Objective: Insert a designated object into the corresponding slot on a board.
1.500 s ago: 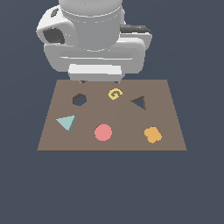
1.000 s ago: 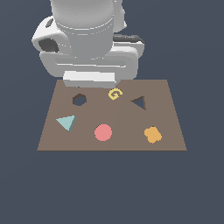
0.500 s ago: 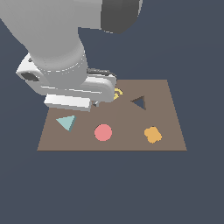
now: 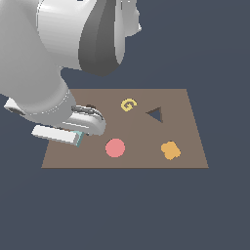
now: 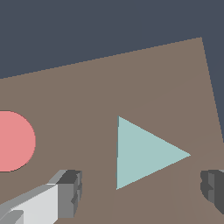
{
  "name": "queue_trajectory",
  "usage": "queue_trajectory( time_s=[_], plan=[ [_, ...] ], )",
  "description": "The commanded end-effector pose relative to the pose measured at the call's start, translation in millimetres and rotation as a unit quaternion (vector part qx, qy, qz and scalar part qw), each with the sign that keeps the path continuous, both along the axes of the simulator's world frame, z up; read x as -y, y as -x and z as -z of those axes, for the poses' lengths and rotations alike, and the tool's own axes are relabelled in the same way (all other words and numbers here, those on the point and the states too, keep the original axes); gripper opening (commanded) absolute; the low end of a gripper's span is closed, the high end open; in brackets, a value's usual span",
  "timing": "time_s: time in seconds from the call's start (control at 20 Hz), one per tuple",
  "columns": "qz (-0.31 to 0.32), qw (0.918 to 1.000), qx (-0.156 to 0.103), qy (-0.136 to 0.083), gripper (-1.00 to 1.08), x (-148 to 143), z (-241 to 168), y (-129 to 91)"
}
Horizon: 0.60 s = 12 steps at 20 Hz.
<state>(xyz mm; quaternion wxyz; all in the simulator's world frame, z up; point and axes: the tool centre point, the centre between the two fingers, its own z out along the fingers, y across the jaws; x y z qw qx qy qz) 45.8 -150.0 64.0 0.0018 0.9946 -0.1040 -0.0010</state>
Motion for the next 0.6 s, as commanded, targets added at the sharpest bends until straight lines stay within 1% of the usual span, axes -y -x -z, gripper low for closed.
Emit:
queue_trajectory(
  time_s=[0.0, 0.25, 0.55],
  plan=[
    [0.007, 1.0000, 0.001, -0.001, 1.00, 8.1, 6.9, -4.4],
    [0.014, 0.9999, 0.001, -0.002, 1.00, 16.6, 13.9, -8.2],
    [0.014, 0.9999, 0.001, -0.002, 1.00, 17.3, 14.6, -8.2]
  ],
)
